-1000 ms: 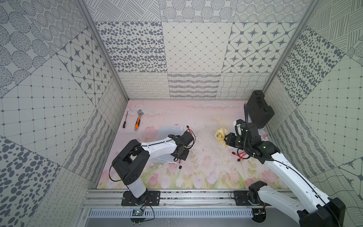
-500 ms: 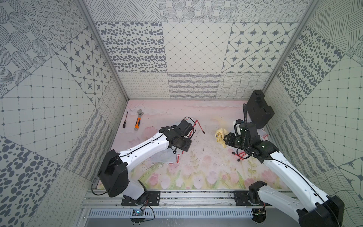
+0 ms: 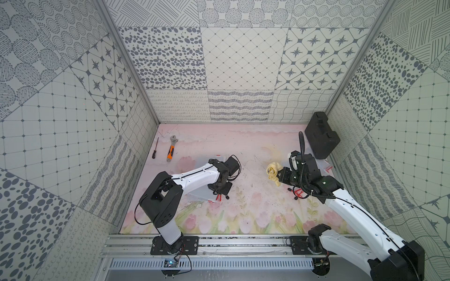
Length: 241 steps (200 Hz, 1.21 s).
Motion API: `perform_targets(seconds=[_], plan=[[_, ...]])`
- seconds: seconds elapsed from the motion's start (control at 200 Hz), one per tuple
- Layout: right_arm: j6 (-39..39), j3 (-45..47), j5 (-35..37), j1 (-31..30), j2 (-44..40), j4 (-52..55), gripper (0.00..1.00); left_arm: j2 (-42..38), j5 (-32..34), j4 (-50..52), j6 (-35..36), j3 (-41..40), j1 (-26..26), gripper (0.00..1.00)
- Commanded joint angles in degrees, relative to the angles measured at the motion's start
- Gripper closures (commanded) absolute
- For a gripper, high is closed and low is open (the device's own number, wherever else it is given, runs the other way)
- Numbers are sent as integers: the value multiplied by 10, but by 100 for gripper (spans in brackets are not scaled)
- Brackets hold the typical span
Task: Wipe the document bag
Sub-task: Adjust the document bag at the center of the board.
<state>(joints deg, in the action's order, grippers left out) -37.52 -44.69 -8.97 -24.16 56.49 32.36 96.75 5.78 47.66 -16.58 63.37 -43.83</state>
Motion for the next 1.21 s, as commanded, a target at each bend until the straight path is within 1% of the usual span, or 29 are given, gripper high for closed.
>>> perform_targets(seconds=[0.0,0.275,0.345,0.37,0.43,0.47,0.51,0.555,0.655,0.75,0.78,0.855,0.91,1.011,1.201], plan=[[2,10,-6,-3,1,-30,100,3,7,8,-14,-5,10,100],[5,23,-16,-3,11,-44,100,8,-25,14,-3,27,12,100],[5,27,-19,-3,12,-45,100,15,-31,12,-3,29,11,95],[5,27,-20,-3,13,-45,100,18,-32,12,-3,29,11,95],[7,29,-19,-3,13,-44,100,22,-34,10,-5,28,11,99],[9,30,-20,-4,13,-44,100,24,-34,9,-6,27,11,99],[9,31,-21,-3,12,-42,100,26,-36,10,-6,29,11,97],[10,32,-22,-3,13,-42,100,29,-38,14,-6,32,11,90],[10,35,-22,-3,14,-45,100,32,-43,13,-6,34,12,79],[8,38,-25,-3,16,-50,100,33,-43,14,-6,37,12,75],[8,39,-27,-3,18,-51,100,34,-43,14,-5,38,12,75],[8,39,-29,-3,20,-54,100,34,-43,13,-5,39,11,79],[7,40,-28,-3,21,-55,100,34,-42,13,-5,38,11,80],[8,41,-30,-3,26,-57,100,42,-38,18,-6,42,11,76],[7,41,-39,-4,39,-64,100,52,-46,10,-10,39,11,74]])
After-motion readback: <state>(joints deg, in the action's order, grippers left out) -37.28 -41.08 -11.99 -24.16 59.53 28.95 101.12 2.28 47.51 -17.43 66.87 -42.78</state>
